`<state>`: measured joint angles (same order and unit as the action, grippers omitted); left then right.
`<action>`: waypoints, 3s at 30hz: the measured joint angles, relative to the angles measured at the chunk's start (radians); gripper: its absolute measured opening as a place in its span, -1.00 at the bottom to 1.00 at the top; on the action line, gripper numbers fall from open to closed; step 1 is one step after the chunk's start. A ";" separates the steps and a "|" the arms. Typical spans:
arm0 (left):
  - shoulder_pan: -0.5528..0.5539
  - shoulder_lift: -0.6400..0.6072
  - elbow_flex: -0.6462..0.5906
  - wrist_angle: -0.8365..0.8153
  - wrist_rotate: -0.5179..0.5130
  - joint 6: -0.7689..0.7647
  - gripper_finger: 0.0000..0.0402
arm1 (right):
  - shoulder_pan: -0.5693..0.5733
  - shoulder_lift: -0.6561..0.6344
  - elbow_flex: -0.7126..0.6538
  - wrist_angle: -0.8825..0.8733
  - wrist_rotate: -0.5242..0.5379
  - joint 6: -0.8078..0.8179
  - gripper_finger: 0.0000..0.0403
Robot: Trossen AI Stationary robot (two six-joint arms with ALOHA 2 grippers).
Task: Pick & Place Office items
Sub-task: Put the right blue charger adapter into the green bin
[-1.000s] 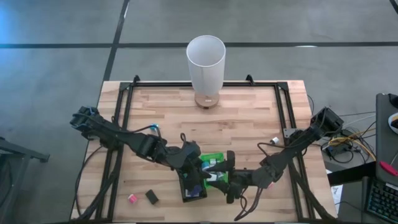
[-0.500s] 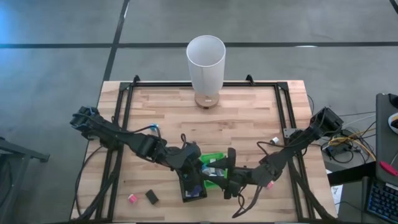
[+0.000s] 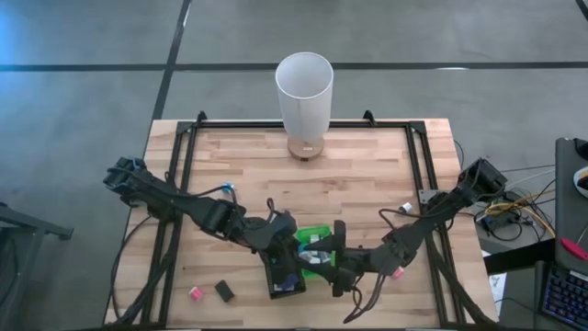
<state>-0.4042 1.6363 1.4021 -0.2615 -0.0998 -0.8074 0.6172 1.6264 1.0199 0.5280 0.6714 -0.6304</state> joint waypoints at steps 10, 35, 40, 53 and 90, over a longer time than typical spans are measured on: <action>0.000 0.000 0.000 0.000 0.000 0.000 0.16 | -0.010 0.000 -0.001 0.001 -0.025 0.022 0.24; 0.008 0.049 0.000 0.066 0.079 0.000 0.16 | -0.033 0.028 -0.001 0.003 -0.021 0.063 0.12; 0.010 0.048 0.000 0.067 0.081 -0.020 0.16 | -0.034 0.028 -0.001 -0.003 -0.019 0.077 -0.32; 0.014 0.049 0.000 0.057 0.064 -0.038 0.68 | -0.024 0.025 0.003 -0.025 0.107 0.068 -0.35; 0.121 -0.051 0.000 -0.574 -0.271 0.304 0.69 | -0.159 -0.010 0.007 -0.726 -0.164 0.982 -0.36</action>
<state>-0.2828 1.5848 1.4021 -0.8351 -0.3708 -0.5038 0.4586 1.6167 1.0267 -0.1982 0.5079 0.3513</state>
